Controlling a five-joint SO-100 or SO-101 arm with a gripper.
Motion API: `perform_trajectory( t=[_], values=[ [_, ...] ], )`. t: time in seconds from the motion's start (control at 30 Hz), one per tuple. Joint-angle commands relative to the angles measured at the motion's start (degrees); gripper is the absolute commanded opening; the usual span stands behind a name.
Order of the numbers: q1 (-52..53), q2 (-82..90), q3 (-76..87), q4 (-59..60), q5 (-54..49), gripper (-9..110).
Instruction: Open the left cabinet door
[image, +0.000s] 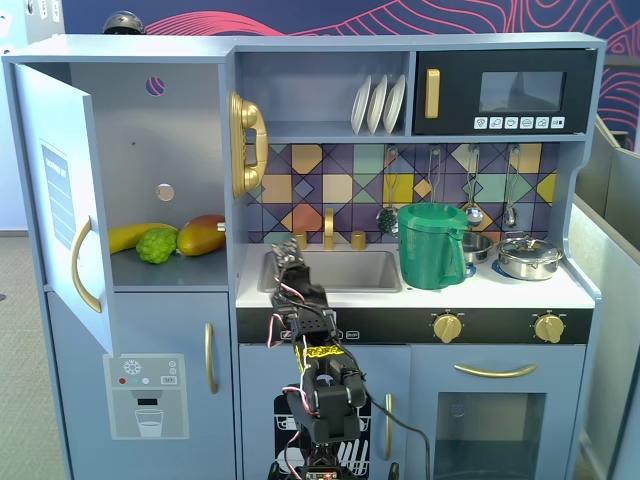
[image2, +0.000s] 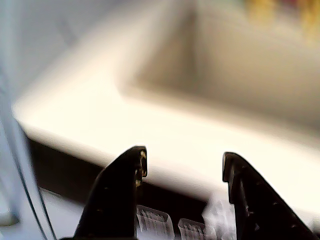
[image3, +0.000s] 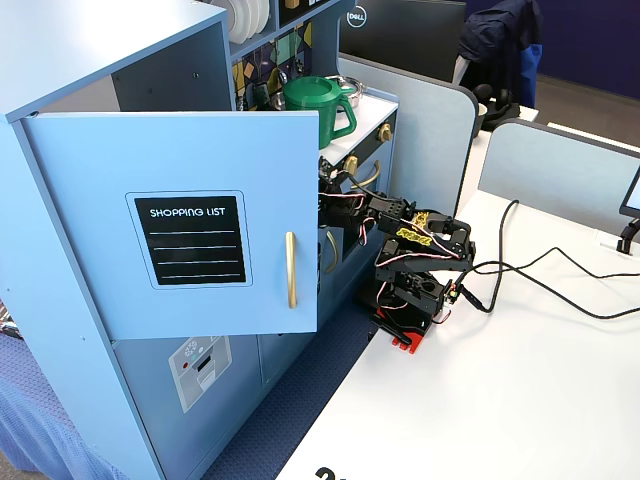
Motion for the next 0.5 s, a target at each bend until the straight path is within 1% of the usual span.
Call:
perform_trajectory(
  t=[0.0, 0.17, 0.23, 0.47],
  values=[
    [5.19, 0.88, 0.53, 8.88, 4.13, 11],
    [10.28, 3.43, 7.03, 15.38, 5.36, 11],
    [11.07, 5.27, 8.61, 20.21, 7.12, 11],
    [12.66, 7.73, 12.39, 28.30, 12.30, 11]
  ],
)
